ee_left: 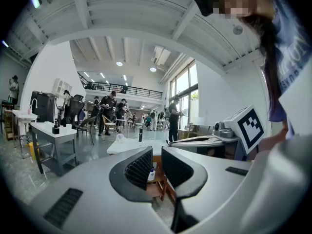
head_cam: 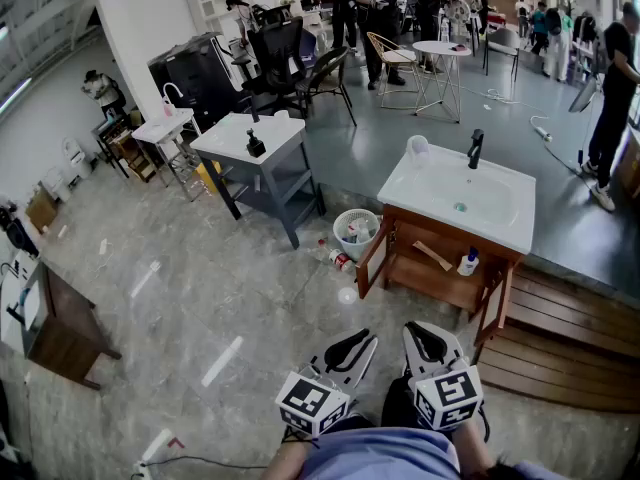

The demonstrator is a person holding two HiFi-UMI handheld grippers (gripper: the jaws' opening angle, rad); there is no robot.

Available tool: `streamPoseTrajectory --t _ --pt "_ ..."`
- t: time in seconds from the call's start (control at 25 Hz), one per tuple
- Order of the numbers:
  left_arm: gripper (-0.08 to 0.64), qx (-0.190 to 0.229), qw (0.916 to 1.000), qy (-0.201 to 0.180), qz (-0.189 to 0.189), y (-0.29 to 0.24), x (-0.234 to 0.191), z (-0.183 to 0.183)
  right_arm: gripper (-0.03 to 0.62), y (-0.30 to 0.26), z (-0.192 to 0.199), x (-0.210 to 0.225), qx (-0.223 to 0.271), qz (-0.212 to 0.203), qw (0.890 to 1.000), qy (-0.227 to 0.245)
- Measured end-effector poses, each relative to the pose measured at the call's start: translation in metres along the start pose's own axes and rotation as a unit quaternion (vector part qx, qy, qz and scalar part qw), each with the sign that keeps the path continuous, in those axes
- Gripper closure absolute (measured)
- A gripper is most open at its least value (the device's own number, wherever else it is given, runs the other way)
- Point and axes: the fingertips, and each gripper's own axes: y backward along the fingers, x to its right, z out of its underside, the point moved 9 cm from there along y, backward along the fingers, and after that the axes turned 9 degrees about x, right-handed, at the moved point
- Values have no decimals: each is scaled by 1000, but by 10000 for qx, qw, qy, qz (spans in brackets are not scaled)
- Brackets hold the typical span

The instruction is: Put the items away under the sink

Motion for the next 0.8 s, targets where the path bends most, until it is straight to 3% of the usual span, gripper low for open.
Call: streamPoseTrajectory --t 0.4,0.8 --pt "508 -98 9999 -13 73 -3 3 1 561 7 2 10 184 260 9992 -256" --pt "508 -215 9996 108 -141 2 -7 12 561 -5 15 9 26 132 9992 -381"
